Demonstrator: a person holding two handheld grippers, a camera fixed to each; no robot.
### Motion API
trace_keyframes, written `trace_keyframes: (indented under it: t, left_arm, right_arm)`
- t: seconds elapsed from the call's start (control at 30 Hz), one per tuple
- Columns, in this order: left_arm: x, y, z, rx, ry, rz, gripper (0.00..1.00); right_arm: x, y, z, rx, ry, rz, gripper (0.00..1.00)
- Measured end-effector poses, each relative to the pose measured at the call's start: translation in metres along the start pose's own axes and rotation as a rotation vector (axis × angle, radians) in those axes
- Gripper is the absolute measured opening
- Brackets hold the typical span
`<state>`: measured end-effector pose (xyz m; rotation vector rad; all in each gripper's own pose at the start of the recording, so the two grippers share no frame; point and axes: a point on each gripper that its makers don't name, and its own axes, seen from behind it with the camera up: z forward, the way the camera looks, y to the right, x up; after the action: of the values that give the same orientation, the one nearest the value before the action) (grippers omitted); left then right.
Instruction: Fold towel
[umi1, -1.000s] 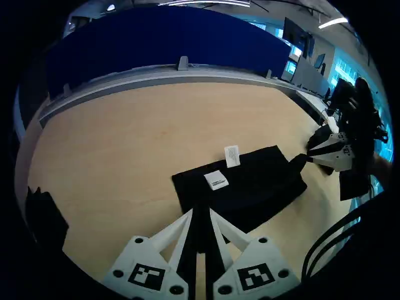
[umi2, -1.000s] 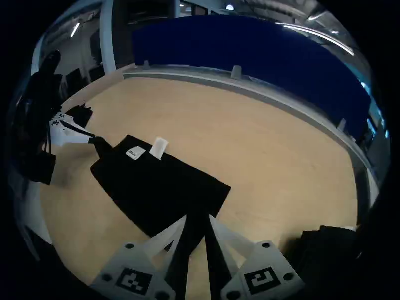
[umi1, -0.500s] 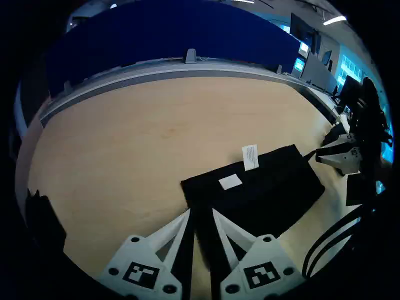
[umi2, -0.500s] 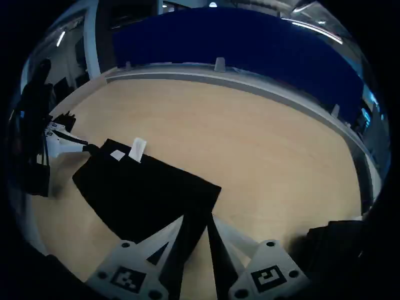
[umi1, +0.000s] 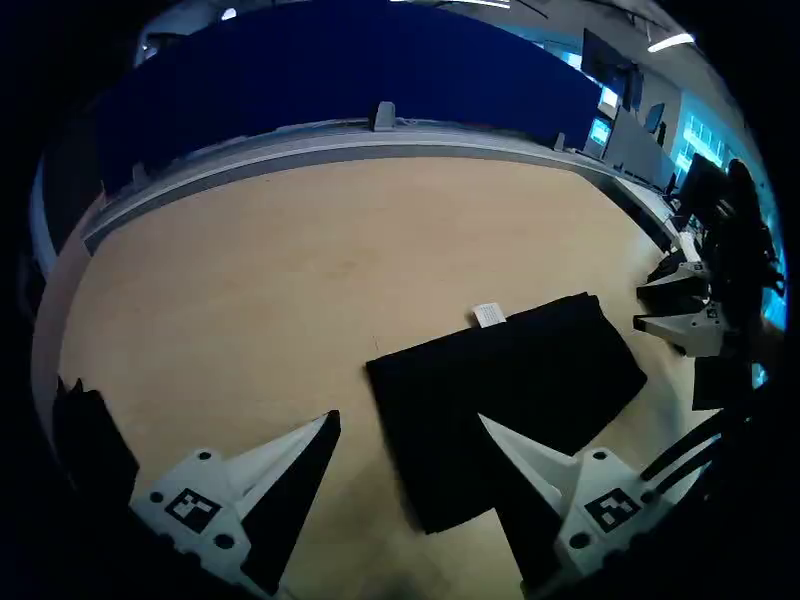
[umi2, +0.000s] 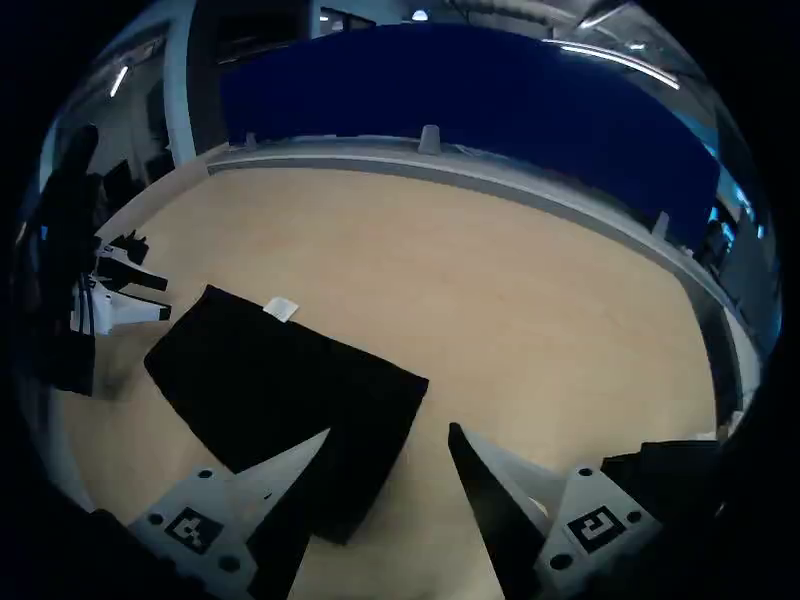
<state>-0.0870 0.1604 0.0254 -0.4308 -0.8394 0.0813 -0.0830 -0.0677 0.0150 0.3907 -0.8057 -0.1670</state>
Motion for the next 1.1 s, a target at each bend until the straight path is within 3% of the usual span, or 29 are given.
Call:
trace_keyframes:
  t: [0.37, 0.77, 1.1]
  left_arm:
    - [-0.011, -0.004, -0.02, 0.022, 0.003, -0.022, 0.92]
    - [-0.043, -0.006, -0.047, 0.044, -0.017, -0.049, 0.92]
    - [-0.048, -0.008, -0.056, 0.06, -0.013, -0.068, 0.92]
  right_arm:
    - [-0.012, -0.009, -0.015, 0.006, -0.002, 0.002, 0.81]
    - [-0.041, -0.019, -0.038, 0.005, -0.023, 0.006, 0.81]
    - [-0.048, -0.02, -0.038, 0.017, -0.035, -0.016, 0.81]
